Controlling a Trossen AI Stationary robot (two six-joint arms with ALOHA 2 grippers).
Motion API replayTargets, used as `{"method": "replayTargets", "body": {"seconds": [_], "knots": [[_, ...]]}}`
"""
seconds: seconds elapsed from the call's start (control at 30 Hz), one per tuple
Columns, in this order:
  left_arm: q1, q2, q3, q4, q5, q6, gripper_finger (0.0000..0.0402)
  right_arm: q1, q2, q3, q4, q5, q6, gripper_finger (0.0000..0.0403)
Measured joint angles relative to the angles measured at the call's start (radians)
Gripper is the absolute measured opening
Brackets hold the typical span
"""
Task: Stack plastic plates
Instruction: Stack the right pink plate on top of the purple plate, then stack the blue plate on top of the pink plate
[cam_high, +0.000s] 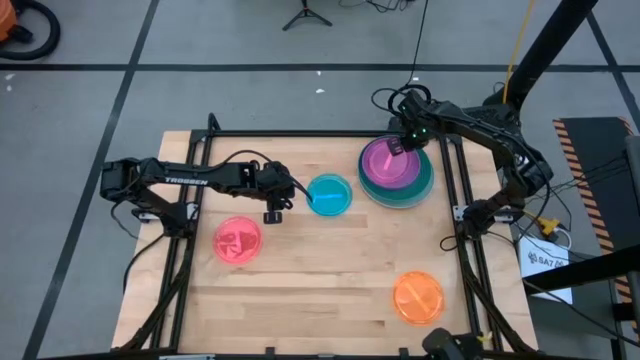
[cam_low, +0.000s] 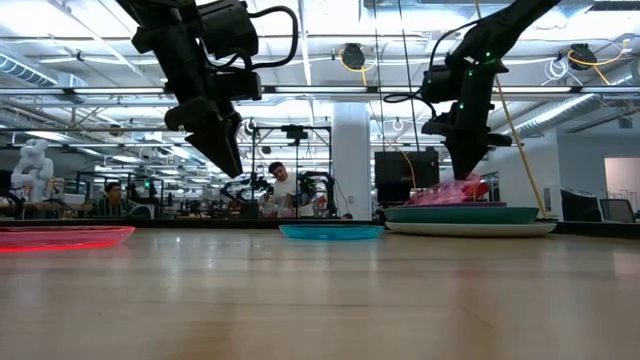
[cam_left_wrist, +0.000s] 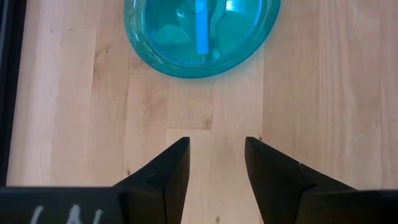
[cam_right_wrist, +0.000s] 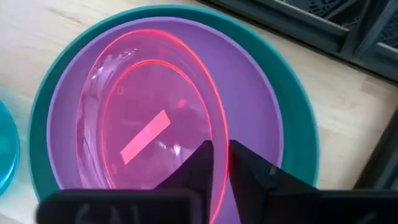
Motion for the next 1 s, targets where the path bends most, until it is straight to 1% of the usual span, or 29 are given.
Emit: {"method": "replayTargets", "body": {"seconds": [0.17,0.27,0.33,0.47,0.6,0.77,0.9,1.0], "knots": [[0.0,0.0,0.0,0.002,0.0,-0.008,0.0161,0.0,0.0,0.0,-0.01,0.065,-0.001,0.0093],[0.0,0.0,0.0,0.002,0.0,-0.016,0.0161,0.0,-0.001,0.0,-0.01,0.065,0.0,0.0113],[0.0,0.0,0.0,0.004,0.0,-0.027,0.0161,0.007,-0.01,0.0,-0.011,0.065,0.0,0.0122],[0.0,0.0,0.0,0.03,0.0,-0.064,0.0161,0.065,-0.051,-0.004,0.007,0.066,-0.004,0.0129],[0.0,0.0,0.0,0.11,0.015,-0.122,0.0161,0.158,-0.144,-0.069,0.132,0.063,-0.024,0.0129],[-0.001,0.0,0.0,0.249,0.046,-0.13,0.0161,0.284,-0.293,-0.216,0.278,0.063,-0.041,0.013],[-0.001,0.003,0.0,0.357,0.084,-0.071,0.0161,0.367,-0.409,-0.318,0.361,0.062,-0.061,0.013],[-0.001,0.03,0.0,0.459,0.117,-0.026,0.0161,0.413,-0.492,-0.37,0.393,0.063,-0.078,0.013]]}}
